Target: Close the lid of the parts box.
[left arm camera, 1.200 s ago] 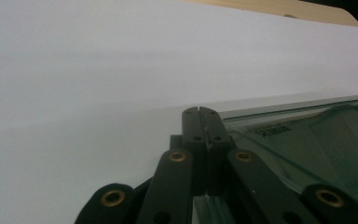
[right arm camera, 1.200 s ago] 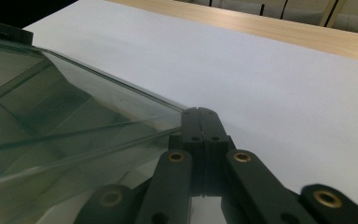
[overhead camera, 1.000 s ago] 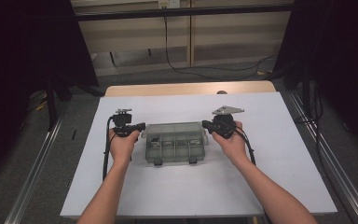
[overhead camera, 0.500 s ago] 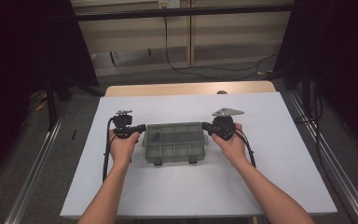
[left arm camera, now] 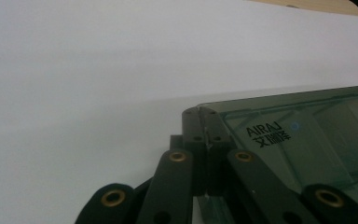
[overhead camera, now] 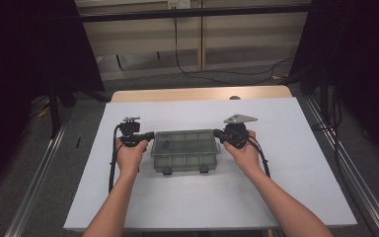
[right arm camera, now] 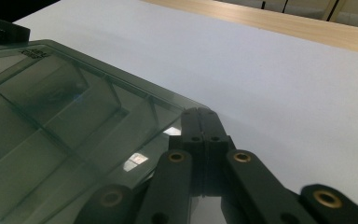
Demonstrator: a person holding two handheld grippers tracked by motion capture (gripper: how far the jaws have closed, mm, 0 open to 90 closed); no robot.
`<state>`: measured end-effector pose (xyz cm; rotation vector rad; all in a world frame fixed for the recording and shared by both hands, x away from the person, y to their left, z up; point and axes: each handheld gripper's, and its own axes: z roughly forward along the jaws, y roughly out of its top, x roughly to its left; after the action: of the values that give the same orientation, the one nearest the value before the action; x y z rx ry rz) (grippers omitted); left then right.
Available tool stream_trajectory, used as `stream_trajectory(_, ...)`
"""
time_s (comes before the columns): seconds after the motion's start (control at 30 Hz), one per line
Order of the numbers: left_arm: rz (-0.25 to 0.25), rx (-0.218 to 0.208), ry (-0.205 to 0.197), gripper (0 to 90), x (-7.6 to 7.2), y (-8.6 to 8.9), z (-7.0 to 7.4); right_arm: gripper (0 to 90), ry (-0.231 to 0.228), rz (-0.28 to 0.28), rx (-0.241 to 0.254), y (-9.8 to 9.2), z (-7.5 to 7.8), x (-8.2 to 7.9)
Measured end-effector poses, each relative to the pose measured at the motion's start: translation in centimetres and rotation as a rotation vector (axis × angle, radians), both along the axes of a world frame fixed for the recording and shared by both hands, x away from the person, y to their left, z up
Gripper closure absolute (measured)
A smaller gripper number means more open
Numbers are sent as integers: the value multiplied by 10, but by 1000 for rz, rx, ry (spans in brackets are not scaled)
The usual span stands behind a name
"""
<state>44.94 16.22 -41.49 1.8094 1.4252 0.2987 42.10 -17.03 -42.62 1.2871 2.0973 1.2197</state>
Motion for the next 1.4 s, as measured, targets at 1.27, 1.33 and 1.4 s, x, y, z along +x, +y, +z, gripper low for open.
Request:
stream_trajectory(1.27,-2,0,-11,900,-5,0,-3,900,-13,-12,-5,3,-4,-5)
stream_trajectory(1.33,-7,6,-14,900,-5,1,-3,900,-12,-12,3,2,-5,-5)
stream_trajectory(1.4,-4,3,-13,900,-5,1,-3,900,-12,-13,2,2,-6,-5)
